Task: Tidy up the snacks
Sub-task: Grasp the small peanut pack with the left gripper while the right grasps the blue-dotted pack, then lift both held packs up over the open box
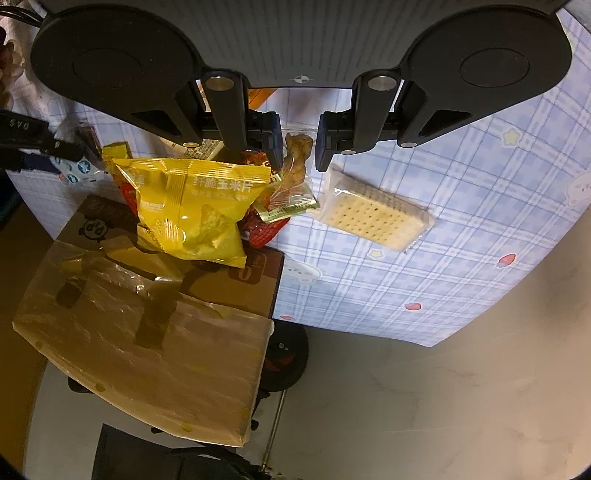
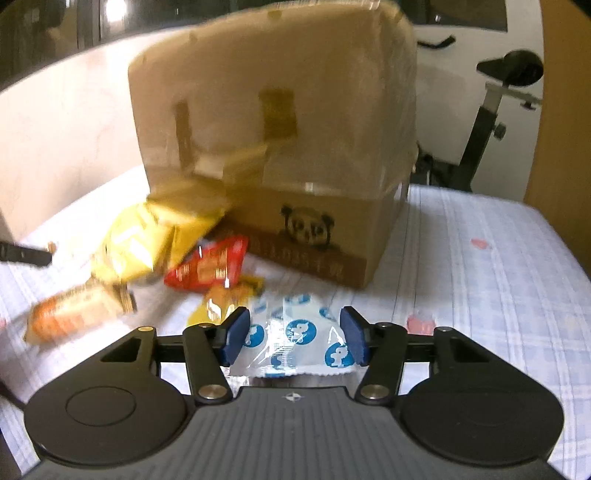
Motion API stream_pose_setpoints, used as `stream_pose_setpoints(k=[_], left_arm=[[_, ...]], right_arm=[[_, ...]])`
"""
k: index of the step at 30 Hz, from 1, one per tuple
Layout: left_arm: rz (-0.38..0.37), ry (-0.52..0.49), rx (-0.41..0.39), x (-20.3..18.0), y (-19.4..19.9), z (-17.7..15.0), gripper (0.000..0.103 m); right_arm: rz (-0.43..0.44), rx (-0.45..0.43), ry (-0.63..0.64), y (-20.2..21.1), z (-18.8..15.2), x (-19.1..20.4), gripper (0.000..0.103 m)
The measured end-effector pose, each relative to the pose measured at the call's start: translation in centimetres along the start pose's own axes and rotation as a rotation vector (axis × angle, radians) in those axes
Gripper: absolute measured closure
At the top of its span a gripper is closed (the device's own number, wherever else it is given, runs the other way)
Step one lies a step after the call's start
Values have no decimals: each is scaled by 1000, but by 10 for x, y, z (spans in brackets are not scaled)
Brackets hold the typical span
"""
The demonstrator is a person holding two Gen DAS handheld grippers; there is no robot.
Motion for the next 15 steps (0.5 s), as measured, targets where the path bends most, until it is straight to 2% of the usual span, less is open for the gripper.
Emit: stream_pose_setpoints(k=[7, 10, 15], left_arm=[[-11, 21, -1, 4, 1, -1, 83], [-14, 25, -2, 4, 2, -2, 83], [-19, 30, -2, 5, 3, -1, 83]], right_arm=[[4, 90, -5, -9, -5, 1, 42], [14, 112, 3, -14, 0, 2, 37], [14, 161, 4, -25, 1, 1, 40]])
Point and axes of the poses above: each gripper's, at about its wrist camera, not at the fingertips, and y roughly against the way its jaws point, x to its left, z to its top, the point moved 6 cm from there along -y, roughly the way its jaws point, and after that the axes turned 8 degrees about z, right-handed, at the moved point
